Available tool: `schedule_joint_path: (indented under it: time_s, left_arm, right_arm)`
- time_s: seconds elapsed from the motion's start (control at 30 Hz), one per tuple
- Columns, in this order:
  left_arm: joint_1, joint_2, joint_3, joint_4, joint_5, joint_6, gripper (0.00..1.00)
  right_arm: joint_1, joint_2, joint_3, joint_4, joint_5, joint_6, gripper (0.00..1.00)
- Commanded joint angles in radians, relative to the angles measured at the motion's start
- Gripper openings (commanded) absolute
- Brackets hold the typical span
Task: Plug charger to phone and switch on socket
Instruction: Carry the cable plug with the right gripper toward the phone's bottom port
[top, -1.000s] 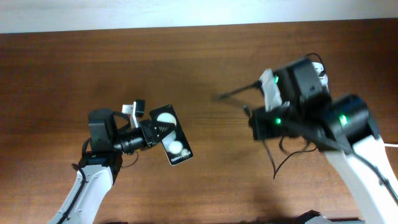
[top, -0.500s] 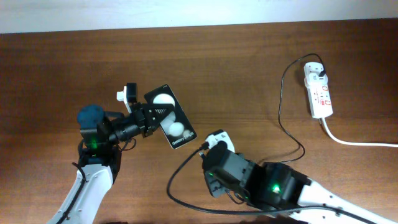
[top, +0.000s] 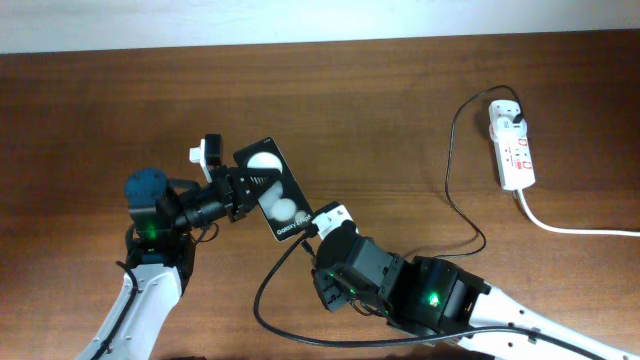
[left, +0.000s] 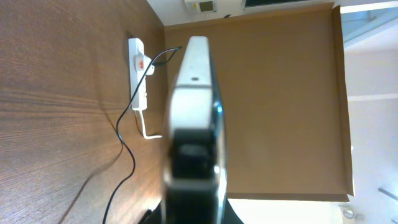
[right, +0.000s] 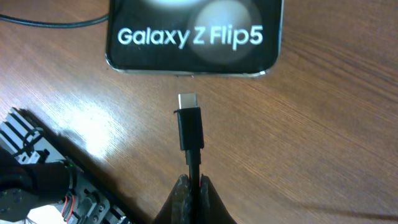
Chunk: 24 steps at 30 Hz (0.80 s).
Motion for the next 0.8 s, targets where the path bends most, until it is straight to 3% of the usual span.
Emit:
schedule_joint_path:
  time_s: [0.0,0.77]
  left_arm:
    - [0.005,-0.007,0.013,0.008,0.018,0.016,0.00]
    - [0.005,-0.007,0.013,0.009,0.017,-0.022,0.00]
  right_arm:
    - [0.006,-0.004,-0.004,0.018,0.001,-0.011,0.04]
    - [0.006,-0.037,-0.003,0.022,0.032,-0.008,0.04]
